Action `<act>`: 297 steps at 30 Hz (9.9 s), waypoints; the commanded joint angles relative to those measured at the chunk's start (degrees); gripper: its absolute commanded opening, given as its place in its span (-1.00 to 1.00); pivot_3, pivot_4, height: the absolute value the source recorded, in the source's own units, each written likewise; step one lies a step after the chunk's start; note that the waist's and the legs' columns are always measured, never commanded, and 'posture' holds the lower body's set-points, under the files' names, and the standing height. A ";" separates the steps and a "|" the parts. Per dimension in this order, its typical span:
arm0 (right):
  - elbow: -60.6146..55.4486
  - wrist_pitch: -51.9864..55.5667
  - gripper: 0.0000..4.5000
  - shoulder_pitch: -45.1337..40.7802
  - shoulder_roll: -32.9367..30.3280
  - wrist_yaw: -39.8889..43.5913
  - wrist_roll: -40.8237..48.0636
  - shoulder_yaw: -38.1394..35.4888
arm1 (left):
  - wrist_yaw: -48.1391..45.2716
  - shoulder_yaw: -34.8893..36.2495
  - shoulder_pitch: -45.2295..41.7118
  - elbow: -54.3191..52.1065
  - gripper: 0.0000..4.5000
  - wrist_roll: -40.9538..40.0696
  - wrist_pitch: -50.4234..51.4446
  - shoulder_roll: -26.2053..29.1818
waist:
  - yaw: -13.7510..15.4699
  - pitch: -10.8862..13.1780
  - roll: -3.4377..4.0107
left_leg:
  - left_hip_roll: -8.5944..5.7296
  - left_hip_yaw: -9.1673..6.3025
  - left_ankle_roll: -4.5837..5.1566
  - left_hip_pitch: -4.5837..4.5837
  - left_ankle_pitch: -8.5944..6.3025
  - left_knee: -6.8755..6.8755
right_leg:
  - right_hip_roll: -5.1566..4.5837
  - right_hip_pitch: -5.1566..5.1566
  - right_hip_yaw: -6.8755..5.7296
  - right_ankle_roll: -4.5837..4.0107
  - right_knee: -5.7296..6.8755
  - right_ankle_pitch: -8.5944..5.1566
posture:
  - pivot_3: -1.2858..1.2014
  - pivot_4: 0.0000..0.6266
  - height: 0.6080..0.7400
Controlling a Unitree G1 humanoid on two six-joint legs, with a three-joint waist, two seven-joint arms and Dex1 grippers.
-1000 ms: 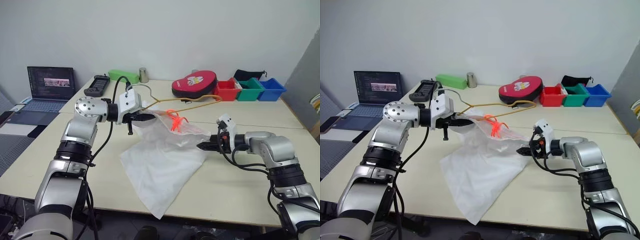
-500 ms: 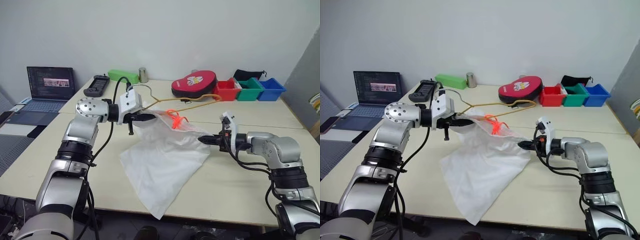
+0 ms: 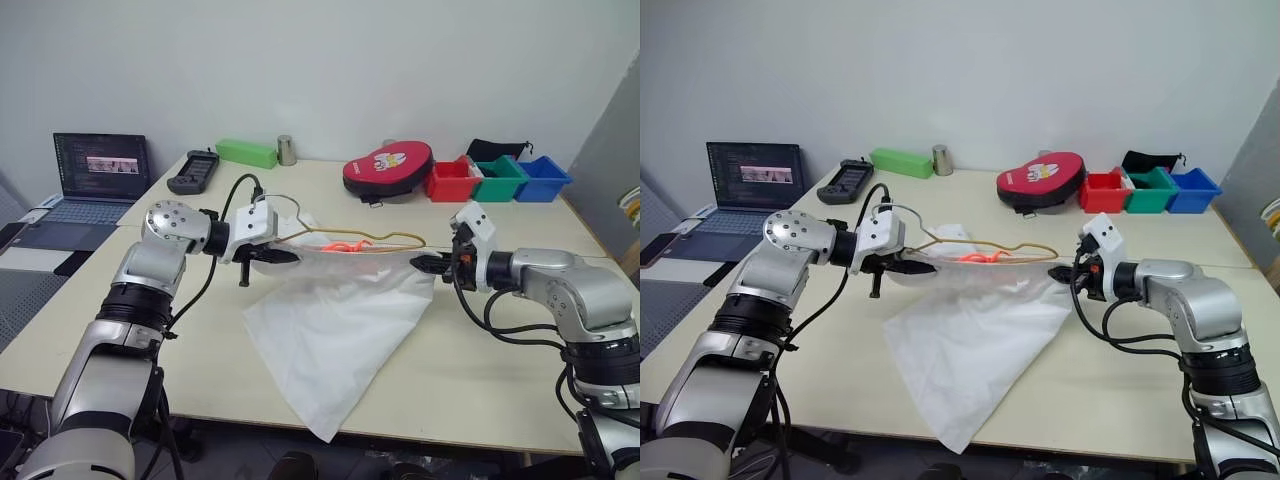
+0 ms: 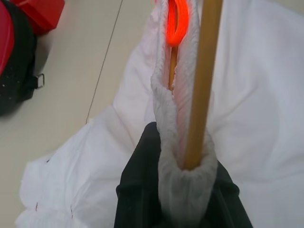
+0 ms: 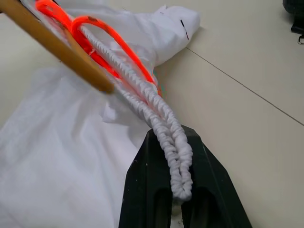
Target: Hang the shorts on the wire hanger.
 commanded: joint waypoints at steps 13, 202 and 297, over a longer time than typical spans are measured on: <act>-7.51 2.06 -0.98 -1.58 -3.95 -2.77 1.57 -0.97 | 2.24 -3.71 -4.64 7.72 -0.98 7.44 -8.11 2.20 | -0.19 0.00 0.00 | 0.00 0.00 0.00 -0.01 0.00 0.00 | 0.00 0.00 0.00 0.00 -0.02 0.00 | 0.22 -1.00 1.00; -23.30 31.08 -1.00 11.62 7.31 -37.11 -31.86 -50.32 | 26.78 -0.02 -15.05 -3.51 0.99 -14.18 5.10 -53.23 | -15.85 -0.47 0.85 | -0.17 0.39 -0.04 0.27 0.09 -0.25 | 0.14 0.14 1.23 0.41 0.19 -0.31 | -0.08 -1.00 1.00; 0.58 -14.85 0.97 8.20 36.76 -43.16 -25.10 -7.43 | 66.37 16.23 32.37 -34.50 1.00 -7.86 29.24 -27.65 | -2.05 -0.06 0.06 | -0.56 0.07 -0.45 0.93 0.14 -1.07 | 0.04 0.00 2.39 0.57 -0.44 0.15 | 0.35 -1.00 1.00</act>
